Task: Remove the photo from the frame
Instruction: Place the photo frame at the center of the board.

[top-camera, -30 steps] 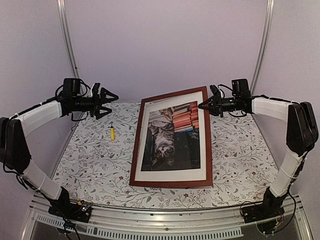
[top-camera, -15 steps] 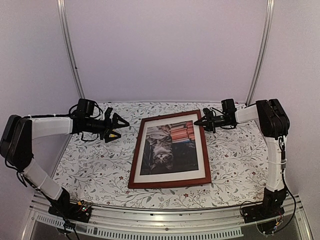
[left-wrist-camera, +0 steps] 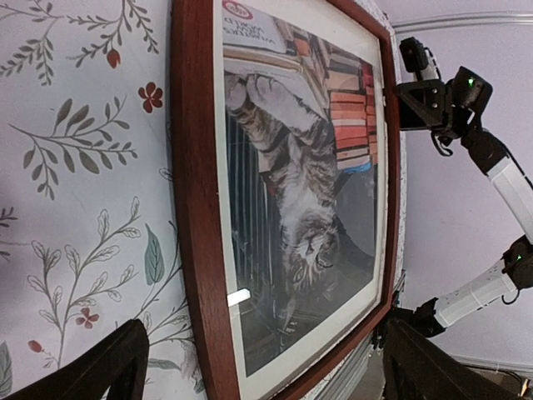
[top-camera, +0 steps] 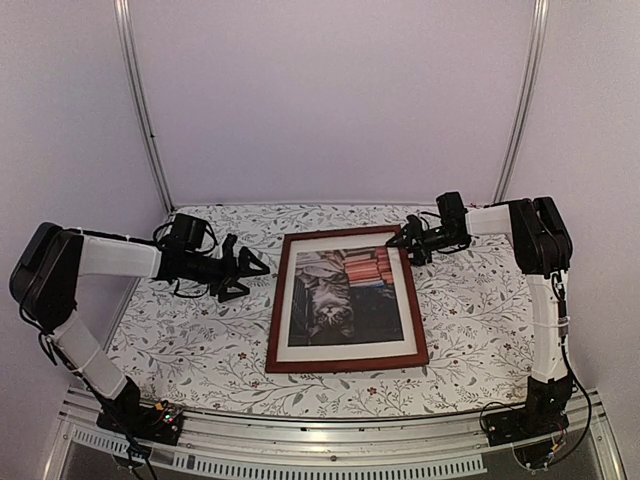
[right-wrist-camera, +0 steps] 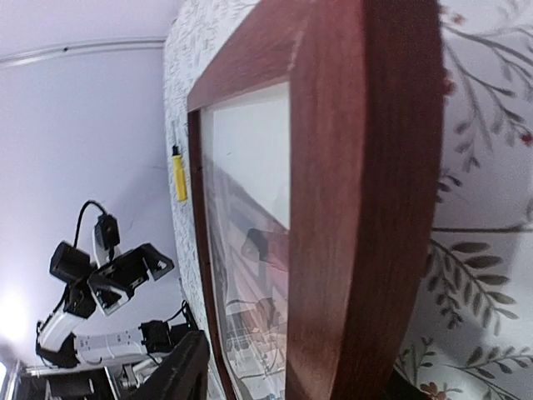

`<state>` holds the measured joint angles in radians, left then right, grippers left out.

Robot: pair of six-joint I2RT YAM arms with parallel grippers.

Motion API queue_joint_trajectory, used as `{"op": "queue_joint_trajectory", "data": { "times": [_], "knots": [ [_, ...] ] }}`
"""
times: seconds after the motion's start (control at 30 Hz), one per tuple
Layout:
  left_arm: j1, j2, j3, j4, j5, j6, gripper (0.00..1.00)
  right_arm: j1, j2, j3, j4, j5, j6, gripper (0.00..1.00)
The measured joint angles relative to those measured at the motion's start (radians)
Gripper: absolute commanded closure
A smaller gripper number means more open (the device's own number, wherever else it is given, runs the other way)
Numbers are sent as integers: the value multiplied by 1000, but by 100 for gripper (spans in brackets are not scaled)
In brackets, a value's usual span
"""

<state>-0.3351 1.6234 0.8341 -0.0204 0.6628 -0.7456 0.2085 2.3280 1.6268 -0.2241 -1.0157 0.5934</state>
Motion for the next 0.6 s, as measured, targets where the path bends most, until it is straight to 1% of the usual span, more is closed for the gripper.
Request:
{"op": "queue_joint_trajectory", "data": {
  "times": [0.1,0.17,0.37,0.5,0.6],
  "knots": [
    [-2,8,0,11,-17,0,1,0,0,1,-85,107,-54,31],
    [-3,16,0,19,-26,0,1,1,-8,1,-114,145,-78,26],
    [-16,47,0,30,-41,0,1,35,-77,4,-221,349,-146,16],
    [-27,60,1,31,-50,1,1,78,-104,7,-268,496,-178,13],
    [-36,62,3,28,-60,4,0,113,-129,7,-303,597,-197,12]
  ]
}}
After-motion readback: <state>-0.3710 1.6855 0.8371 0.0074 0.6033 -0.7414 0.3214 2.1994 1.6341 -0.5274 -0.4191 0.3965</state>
